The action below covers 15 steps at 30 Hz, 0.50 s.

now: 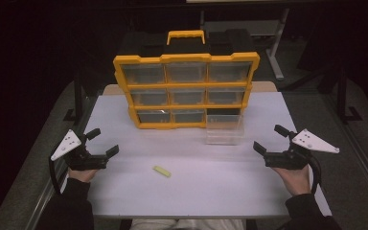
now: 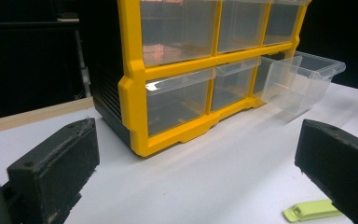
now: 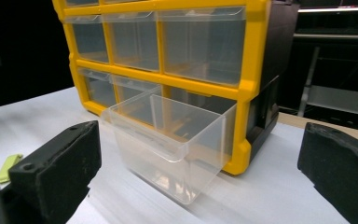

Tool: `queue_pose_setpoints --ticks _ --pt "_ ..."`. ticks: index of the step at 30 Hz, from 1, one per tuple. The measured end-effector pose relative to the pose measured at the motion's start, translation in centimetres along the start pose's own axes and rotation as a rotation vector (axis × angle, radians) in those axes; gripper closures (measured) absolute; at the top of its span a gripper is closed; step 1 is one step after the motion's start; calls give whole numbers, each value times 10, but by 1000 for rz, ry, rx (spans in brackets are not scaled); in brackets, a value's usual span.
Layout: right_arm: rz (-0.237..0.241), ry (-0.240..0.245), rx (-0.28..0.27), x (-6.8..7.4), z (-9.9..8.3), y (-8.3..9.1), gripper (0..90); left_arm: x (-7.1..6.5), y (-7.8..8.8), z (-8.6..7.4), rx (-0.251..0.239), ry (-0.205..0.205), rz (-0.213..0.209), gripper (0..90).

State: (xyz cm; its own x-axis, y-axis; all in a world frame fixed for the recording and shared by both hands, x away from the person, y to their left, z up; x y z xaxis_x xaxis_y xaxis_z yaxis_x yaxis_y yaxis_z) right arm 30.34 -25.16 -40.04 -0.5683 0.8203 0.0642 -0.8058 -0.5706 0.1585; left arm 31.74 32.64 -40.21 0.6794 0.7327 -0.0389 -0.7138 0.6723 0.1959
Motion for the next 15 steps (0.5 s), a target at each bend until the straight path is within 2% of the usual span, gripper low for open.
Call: queue_pose_setpoints --ticks 4,6,8,15 --pt "6 9 35 3 -3 -3 0 0 -2 -1 10 1 3 0" --pt "-3 19 35 4 -2 -3 0 0 -1 -1 8 -3 6 0" --pt "-4 13 23 5 -2 -1 0 -1 0 -1 6 -4 10 0" --pt "-4 -18 45 4 -2 0 0 0 1 -2 5 3 16 0"
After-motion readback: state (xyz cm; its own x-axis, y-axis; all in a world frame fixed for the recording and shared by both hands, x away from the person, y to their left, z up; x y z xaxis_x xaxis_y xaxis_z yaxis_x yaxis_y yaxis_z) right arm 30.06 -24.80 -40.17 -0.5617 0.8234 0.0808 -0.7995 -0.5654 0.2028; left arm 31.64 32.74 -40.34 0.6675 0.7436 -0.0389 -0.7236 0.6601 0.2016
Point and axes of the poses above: each handheld gripper's, and its own axes: y roughly backward along the jaws, z roughly out of its top, x roughly to its left, the point moved 2 cm from there along -y, roughly forward along the jaws, and after that the axes turned 2 degrees about -z, right-handed, at the moved point
